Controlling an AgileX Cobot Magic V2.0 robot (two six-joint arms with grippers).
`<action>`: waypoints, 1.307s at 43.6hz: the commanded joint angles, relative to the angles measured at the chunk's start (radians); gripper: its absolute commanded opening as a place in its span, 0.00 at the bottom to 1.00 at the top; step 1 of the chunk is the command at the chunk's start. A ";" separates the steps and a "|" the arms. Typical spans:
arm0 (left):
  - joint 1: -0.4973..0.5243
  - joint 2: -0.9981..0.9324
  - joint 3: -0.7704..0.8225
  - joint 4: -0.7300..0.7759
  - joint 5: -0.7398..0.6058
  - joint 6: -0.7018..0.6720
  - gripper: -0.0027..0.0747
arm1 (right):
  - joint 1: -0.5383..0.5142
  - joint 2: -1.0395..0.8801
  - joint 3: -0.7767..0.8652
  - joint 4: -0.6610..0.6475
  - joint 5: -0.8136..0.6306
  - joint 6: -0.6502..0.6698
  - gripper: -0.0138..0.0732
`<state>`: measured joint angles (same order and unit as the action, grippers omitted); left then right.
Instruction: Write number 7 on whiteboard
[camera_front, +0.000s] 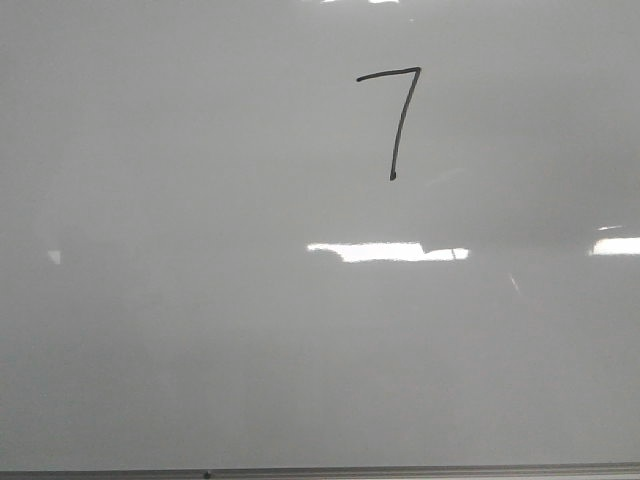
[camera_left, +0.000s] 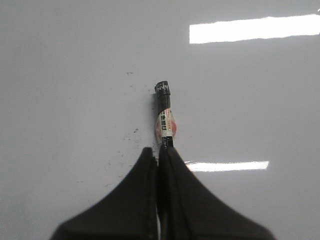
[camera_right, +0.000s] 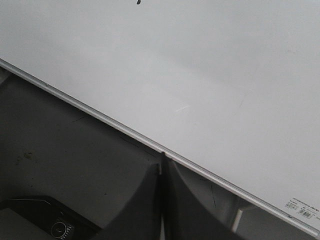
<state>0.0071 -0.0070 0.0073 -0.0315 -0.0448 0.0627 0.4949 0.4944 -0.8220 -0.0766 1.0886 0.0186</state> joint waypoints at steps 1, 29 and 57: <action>0.004 -0.013 0.012 -0.009 -0.087 -0.004 0.01 | -0.003 0.006 -0.021 -0.008 -0.065 0.000 0.08; 0.004 -0.011 0.012 -0.009 -0.087 -0.004 0.01 | -0.450 -0.345 0.439 -0.006 -0.748 0.000 0.08; 0.004 -0.011 0.012 -0.009 -0.087 -0.004 0.01 | -0.522 -0.522 0.844 0.041 -1.145 0.001 0.08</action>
<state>0.0071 -0.0070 0.0073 -0.0315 -0.0448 0.0627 -0.0193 -0.0098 0.0263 -0.0463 0.0720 0.0186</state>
